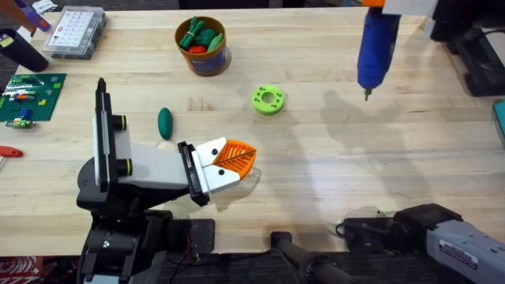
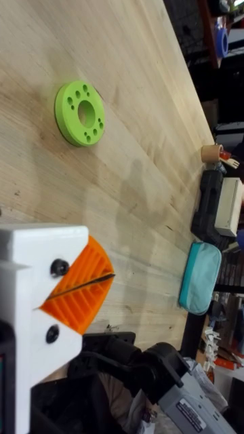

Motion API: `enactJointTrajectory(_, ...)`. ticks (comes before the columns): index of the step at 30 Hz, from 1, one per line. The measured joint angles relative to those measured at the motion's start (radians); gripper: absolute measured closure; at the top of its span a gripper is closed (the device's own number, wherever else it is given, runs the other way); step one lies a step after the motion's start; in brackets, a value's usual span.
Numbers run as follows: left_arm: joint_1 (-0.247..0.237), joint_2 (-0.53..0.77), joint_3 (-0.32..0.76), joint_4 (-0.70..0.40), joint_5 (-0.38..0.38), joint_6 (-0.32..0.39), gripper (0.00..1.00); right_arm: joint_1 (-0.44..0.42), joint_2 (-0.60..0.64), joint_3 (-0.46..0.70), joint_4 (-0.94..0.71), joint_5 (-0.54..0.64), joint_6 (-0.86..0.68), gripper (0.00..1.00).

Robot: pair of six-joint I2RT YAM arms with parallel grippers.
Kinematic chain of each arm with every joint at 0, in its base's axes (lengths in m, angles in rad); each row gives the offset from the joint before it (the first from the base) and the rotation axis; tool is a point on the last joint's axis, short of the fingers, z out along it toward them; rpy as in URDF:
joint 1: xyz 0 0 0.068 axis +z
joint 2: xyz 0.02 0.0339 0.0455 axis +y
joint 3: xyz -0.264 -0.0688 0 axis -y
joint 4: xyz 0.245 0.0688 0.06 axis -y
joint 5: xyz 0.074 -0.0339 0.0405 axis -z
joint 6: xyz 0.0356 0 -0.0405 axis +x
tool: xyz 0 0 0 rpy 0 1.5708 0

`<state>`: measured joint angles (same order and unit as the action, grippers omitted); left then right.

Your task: Pick up the gripper from the table and insert it into the empty holder that is missing its gripper. Then pick up a screw, insert it into the mounting hole, and use the screwdriver to tighten it. Finally, clean up the table by picking up the vegetable and placing it into the bucket.

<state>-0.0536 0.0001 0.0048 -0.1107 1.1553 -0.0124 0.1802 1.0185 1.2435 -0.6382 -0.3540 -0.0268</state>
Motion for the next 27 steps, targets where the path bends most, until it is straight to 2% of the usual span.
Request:
enactJointTrajectory(13, 0.000, 0.000, 0.000, -0.001, 0.000, 0.000, 0.982, 0.003, 0.013, -0.009, -0.038, 0.001, 0.030, 0.944)
enactJointTrajectory(20, 0.000, 0.000, 0.000, -0.001, 0.000, 0.000, 0.982, 0.003, 0.009, -0.011, 0.008, 0.000, 0.026, 0.944)
enactJointTrajectory(27, 0.000, 0.000, 0.000, -0.001, 0.000, 0.000, 0.982, 0.003, -0.079, -0.013, 0.094, -0.003, 0.026, 0.944)
